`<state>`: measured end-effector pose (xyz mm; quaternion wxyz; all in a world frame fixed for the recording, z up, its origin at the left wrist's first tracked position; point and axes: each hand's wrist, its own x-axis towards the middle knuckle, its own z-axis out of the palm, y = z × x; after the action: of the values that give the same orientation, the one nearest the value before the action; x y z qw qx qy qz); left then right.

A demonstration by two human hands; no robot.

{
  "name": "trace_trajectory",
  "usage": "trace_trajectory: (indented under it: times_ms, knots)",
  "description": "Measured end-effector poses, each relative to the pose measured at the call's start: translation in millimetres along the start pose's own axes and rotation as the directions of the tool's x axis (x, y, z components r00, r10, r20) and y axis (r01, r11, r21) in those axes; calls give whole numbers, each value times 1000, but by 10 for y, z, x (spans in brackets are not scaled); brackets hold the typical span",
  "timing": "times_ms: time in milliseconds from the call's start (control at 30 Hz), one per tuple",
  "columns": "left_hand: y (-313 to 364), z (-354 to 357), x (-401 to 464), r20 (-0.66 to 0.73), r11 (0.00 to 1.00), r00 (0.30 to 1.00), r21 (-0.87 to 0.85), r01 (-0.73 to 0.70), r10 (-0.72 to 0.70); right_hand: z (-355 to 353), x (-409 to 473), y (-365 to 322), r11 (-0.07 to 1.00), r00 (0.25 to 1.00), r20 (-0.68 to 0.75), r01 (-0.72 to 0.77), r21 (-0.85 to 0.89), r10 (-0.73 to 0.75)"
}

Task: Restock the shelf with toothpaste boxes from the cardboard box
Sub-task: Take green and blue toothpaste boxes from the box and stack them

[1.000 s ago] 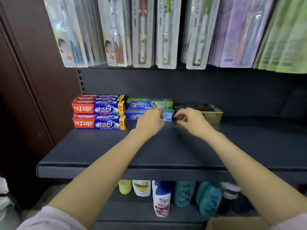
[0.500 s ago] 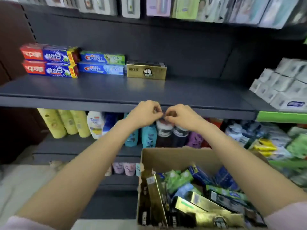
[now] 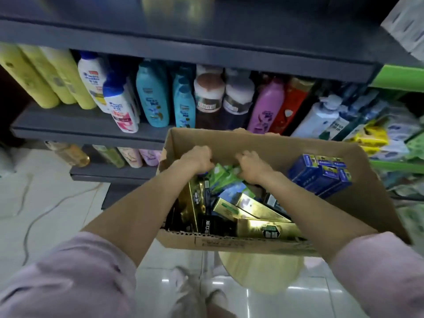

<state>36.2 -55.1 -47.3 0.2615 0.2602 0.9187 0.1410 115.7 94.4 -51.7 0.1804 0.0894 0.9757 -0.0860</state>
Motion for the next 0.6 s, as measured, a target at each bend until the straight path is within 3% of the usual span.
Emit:
trace_trajectory:
  times_ms: [133,267,400,500,600]
  knots:
    - [26,322,247,90,997,994,42,64,-68,353,189,219,996,998,23,-54,-64,55]
    - [88,565,404,141,990,985,110,85,-100,562,301,332,993,996,-74,-56,-107,49]
    - [85,643,482,105,994,989,-18,109,-107,591,333,414,997,996,-94,-3,-82,-4]
    - [51,650,418,32,982,996,-169,82,-77,523,315,487,986,996,-74,53,159,-41]
    - [44,568,302,-95,935,995,-349,-56,24,390,213,545,822,991,-131,105,560,-38]
